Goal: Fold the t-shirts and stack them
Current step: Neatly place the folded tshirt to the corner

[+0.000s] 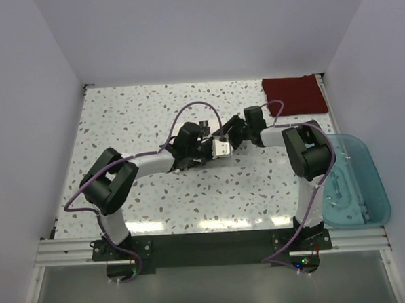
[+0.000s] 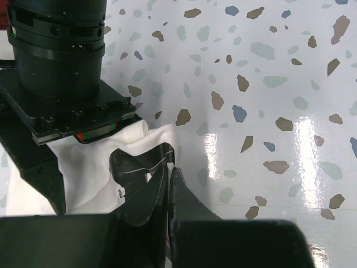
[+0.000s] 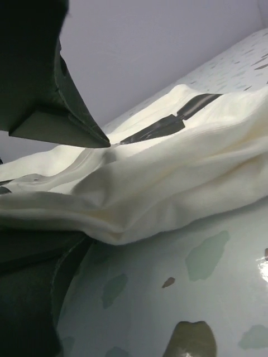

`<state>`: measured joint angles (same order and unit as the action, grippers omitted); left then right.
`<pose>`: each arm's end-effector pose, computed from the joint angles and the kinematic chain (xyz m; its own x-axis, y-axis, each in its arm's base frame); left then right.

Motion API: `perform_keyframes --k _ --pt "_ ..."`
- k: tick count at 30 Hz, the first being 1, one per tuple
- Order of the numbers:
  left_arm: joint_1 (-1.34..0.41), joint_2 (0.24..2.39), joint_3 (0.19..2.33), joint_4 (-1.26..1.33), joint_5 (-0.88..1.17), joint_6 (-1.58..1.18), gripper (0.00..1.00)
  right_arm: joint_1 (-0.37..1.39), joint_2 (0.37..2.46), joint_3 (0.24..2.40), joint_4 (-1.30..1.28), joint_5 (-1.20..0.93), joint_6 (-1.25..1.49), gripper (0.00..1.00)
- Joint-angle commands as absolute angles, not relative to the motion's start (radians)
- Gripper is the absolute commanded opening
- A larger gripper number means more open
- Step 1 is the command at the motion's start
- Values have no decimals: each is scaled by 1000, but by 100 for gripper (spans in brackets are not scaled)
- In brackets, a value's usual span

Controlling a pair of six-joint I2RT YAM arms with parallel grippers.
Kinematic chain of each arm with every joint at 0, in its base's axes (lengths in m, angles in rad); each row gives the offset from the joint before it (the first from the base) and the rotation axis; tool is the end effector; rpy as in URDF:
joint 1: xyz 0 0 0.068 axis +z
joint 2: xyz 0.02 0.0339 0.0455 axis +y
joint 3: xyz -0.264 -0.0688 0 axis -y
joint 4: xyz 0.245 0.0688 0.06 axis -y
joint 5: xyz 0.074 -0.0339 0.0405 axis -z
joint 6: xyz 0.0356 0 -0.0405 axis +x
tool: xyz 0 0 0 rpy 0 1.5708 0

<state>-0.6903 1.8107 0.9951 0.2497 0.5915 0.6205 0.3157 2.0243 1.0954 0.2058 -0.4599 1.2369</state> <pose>0.2817 -0.2584 0.1771 0.1820 0.4757 -0.8606 0.9657 0.0784 0.2476 0.3846 0.1423 0.1204 -0.7679 0.6398 0.0318 0.3994 0.4394 0.8046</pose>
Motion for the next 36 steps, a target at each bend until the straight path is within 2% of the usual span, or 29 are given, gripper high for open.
perform_keyframes --k 1,2,4,5,6,8,9,11,12,14,15,21,25,36 --pt "-683 1778 1028 275 632 597 0 327 2075 1118 204 -357 1232 54" --pt "-683 1779 1029 276 629 594 0 328 2082 1127 190 -359 1221 49" --pt "-684 1790 1043 275 620 580 0 330 2091 1143 183 -382 1194 23" --pt "-683 1792 1058 262 605 569 3 331 2091 1179 143 -382 1133 12" --pt "-678 1796 1104 203 603 554 14 330 2088 1205 123 -385 1083 0" --pt "-663 1792 1156 126 610 526 28 328 2074 1325 -38 -361 880 0" --pt "-638 1787 1198 54 615 485 41 327 2060 1357 -73 -359 818 0" --pt "-609 1769 1229 2 646 442 50 318 2056 1458 -214 -304 658 0" --pt "-580 1764 1256 -70 653 396 62 311 2065 1488 -251 -295 616 0" --pt "-555 1755 1284 -109 661 347 75 301 2082 1581 -366 -228 476 0" --pt "-536 1755 1316 -156 666 318 100 296 2091 1610 -397 -215 435 0" --pt "-474 1781 1422 -313 594 273 100 249 2187 1827 -520 -158 206 0" --pt "-433 1827 1457 -389 646 270 100 239 2220 1951 -554 -95 77 0" --pt "-414 1864 1431 -393 666 250 100 164 2292 2229 -669 -29 -109 0"
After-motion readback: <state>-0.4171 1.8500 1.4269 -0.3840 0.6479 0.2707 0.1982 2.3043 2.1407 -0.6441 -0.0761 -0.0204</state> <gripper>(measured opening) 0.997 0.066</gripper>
